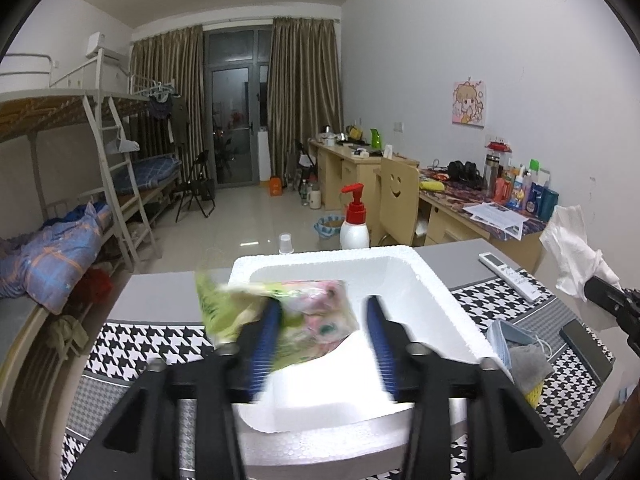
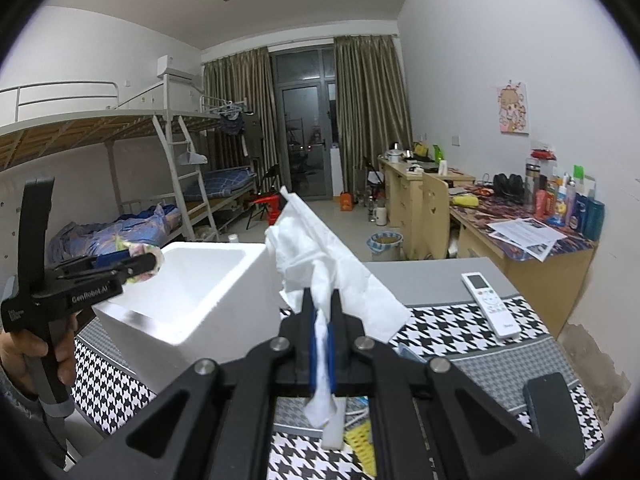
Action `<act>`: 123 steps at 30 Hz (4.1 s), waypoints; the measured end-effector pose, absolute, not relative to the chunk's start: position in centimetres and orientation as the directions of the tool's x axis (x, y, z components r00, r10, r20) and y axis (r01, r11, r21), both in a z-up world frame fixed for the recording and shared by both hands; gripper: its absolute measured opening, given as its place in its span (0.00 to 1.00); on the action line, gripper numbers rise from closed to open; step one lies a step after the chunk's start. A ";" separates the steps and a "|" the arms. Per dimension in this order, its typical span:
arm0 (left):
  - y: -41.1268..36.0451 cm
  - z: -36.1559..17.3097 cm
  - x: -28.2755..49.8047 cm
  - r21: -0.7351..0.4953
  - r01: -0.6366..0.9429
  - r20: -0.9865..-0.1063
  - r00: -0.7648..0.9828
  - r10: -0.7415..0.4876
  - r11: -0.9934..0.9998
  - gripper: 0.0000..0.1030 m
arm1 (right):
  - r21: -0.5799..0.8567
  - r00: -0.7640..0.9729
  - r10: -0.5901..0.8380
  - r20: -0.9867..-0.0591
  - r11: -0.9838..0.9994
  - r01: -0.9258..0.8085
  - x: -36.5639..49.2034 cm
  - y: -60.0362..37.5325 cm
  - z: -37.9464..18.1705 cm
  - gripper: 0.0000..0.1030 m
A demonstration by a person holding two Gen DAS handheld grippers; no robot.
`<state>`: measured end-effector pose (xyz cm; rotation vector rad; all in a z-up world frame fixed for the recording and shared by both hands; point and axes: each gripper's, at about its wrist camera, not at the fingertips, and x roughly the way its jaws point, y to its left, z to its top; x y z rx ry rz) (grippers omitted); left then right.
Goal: Organize soft objects
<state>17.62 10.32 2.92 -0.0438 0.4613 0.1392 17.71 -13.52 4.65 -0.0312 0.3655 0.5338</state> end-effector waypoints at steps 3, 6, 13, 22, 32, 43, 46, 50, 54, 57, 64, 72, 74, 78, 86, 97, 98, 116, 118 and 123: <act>10.5 3.0 17.2 0.003 -0.160 -0.434 0.889 0.146 0.987 0.59 | 0.068 0.789 0.505 -0.350 0.853 -0.517 17.8 -12.7 4.7 0.06; 10.8 3.2 16.8 0.002 -0.170 -0.421 0.894 0.155 0.986 0.69 | 0.069 0.781 0.518 -0.350 0.845 -0.530 18.0 -12.0 4.9 0.06; 11.7 3.6 15.5 0.000 -0.197 -0.378 0.908 0.182 0.980 0.87 | 0.064 0.760 0.545 -0.353 0.825 -0.561 18.2 -10.2 5.1 0.06; 12.7 3.7 14.7 -0.005 -0.211 -0.369 0.909 0.195 0.977 0.89 | 0.062 0.733 0.578 -0.358 0.798 -0.599 18.5 -8.3 5.7 0.06; 13.6 3.8 12.8 0.001 -0.245 -0.333 0.914 0.232 0.969 0.96 | 0.046 0.700 0.617 -0.360 0.761 -0.647 18.1 -5.6 6.1 0.06; 14.6 3.6 11.4 -0.005 -0.276 -0.320 0.911 0.260 0.961 0.99 | 0.072 0.647 0.656 -0.389 0.721 -0.689 18.6 -3.3 6.2 0.06; 15.0 3.6 11.1 -0.007 -0.279 -0.321 0.910 0.263 0.960 0.99 | 0.075 0.631 0.668 -0.394 0.708 -0.702 18.7 -2.5 6.3 0.06; 15.5 3.4 10.6 -0.018 -0.288 -0.327 0.907 0.267 0.957 0.99 | 0.071 0.619 0.669 -0.411 0.701 -0.710 18.9 -1.4 6.1 0.06; 15.6 3.1 10.1 -0.033 -0.281 -0.335 0.907 0.255 0.959 0.99 | 0.093 0.598 0.675 -0.432 0.693 -0.715 19.5 -0.8 5.9 0.07; 15.8 3.0 9.9 -0.034 -0.286 -0.336 0.906 0.259 0.958 0.99 | 0.097 0.590 0.669 -0.452 0.694 -0.713 19.8 -0.2 5.6 0.07; 15.9 2.7 9.6 -0.044 -0.285 -0.343 0.905 0.254 0.957 0.99 | 0.081 0.587 0.678 -0.442 0.682 -0.727 19.0 0.3 5.5 0.62; 15.6 3.0 9.5 -0.042 -0.282 -0.333 0.908 0.252 0.959 0.99 | 0.064 0.603 0.684 -0.411 0.682 -0.729 18.0 -0.5 6.3 0.69; 15.3 3.1 9.5 -0.042 -0.280 -0.332 0.910 0.251 0.959 0.99 | 0.069 0.607 0.682 -0.407 0.686 -0.724 18.1 -0.9 6.4 0.70; 14.6 3.3 9.3 -0.039 -0.264 -0.325 0.915 0.238 0.964 0.99 | 0.067 0.626 0.682 -0.378 0.695 -0.716 17.2 -2.0 6.8 0.80; 13.1 4.0 8.5 -0.037 -0.234 -0.305 0.928 0.213 0.971 0.99 | 0.051 0.680 0.658 -0.322 0.730 -0.682 15.5 -4.6 7.1 0.94; 10.8 5.2 6.8 -0.012 -0.193 -0.271 0.945 0.182 0.981 0.99 | 0.052 0.724 0.639 -0.261 0.758 -0.650 12.8 -7.9 7.6 0.96; 10.6 5.2 6.6 -0.009 -0.187 -0.265 0.948 0.178 0.982 0.99 | 0.052 0.729 0.634 -0.258 0.762 -0.645 12.6 -8.2 7.5 0.96; 7.9 5.2 4.2 0.004 -0.141 -0.244 0.960 0.138 0.990 0.99 | 0.052 0.774 0.593 -0.220 0.800 -0.598 9.4 -12.1 6.8 0.98; 7.7 5.1 4.1 0.003 -0.137 -0.241 0.961 0.133 0.991 0.99 | 0.052 0.776 0.592 -0.218 0.801 -0.597 9.1 -12.4 6.6 0.98; 7.1 5.1 3.6 0.004 -0.128 -0.231 0.965 0.126 0.992 0.99 | 0.055 0.786 0.582 -0.209 0.809 -0.585 8.5 -13.5 6.4 0.98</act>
